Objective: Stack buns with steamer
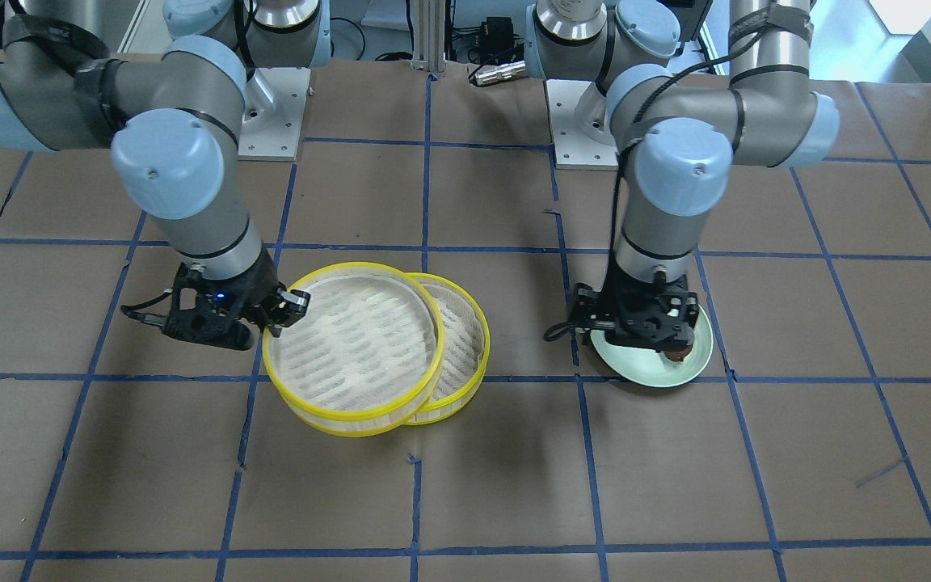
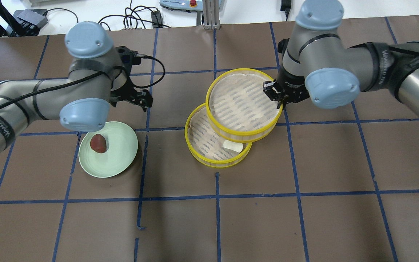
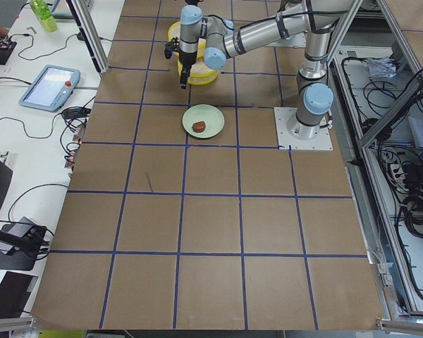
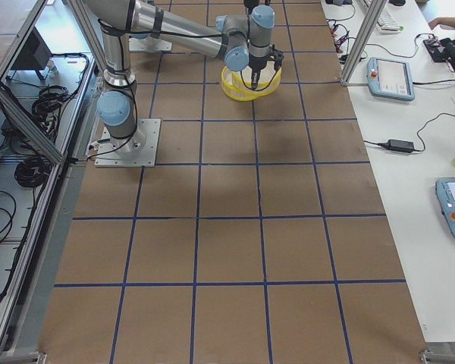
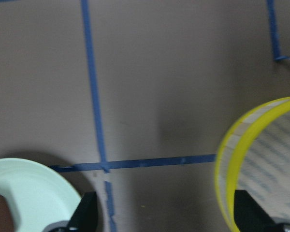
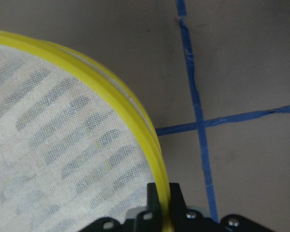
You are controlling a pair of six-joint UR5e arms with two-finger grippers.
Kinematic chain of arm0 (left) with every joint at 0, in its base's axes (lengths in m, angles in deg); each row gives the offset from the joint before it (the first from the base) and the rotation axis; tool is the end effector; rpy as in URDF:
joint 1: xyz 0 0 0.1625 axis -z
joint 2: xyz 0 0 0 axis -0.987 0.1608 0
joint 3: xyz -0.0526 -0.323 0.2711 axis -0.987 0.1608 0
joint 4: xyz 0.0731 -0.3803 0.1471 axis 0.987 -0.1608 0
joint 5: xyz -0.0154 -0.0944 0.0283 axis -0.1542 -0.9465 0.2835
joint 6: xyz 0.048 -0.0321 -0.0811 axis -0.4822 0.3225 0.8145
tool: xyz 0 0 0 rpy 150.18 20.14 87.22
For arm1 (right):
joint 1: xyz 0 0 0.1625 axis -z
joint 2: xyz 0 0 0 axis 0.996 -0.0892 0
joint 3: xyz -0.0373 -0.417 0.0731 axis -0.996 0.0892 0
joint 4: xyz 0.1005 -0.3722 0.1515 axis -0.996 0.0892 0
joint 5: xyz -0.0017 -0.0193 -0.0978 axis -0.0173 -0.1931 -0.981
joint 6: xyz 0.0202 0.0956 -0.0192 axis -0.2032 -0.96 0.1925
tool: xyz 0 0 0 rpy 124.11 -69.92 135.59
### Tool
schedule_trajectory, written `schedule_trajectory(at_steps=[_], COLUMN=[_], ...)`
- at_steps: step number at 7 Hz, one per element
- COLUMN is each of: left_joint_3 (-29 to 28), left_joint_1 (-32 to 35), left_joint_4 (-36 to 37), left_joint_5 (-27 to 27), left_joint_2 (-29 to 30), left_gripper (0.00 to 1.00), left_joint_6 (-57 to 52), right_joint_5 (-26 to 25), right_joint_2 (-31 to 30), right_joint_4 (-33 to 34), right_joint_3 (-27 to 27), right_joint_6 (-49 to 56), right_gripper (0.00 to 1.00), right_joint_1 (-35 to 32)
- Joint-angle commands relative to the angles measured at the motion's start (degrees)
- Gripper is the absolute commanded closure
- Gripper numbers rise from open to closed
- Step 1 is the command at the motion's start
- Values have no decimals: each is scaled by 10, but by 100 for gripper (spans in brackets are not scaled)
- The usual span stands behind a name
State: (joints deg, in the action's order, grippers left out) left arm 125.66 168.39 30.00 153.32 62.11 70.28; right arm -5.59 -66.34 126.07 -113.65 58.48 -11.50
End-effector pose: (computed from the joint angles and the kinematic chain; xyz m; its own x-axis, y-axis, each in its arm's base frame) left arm -0.1022 -0.5407 0.2950 -0.9798 0.1674 -0.1094 0.1764 0.9812 -0.0784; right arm 0.1964 -0.5388 0.3125 -0.9858 0.1671 -0.0184 0.1671 0.9859 0.0064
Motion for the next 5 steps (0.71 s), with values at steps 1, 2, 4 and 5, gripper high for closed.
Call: schedule_trajectory(at_steps=[1, 2, 4, 5], left_joint_3=[43, 51, 52, 52], left_joint_1=[-89, -92, -102, -104], left_joint_4=[-1, 0, -1, -18], left_joint_5=[0, 4, 6, 10], left_joint_2=[11, 20, 48, 55], left_gripper=[0, 0, 0, 0], left_joint_6=[-86, -85, -86, -82], right_joint_5=[-4, -7, -8, -8], right_joint_2=[14, 16, 17, 17], right_joint_4=[11, 11, 18, 20], right_joint_3=[0, -2, -9, -10], right_joint_6=[-39, -38, -37, -37], right_gripper=[92, 92, 92, 92], right_joint_1=[-51, -58, -59, -59])
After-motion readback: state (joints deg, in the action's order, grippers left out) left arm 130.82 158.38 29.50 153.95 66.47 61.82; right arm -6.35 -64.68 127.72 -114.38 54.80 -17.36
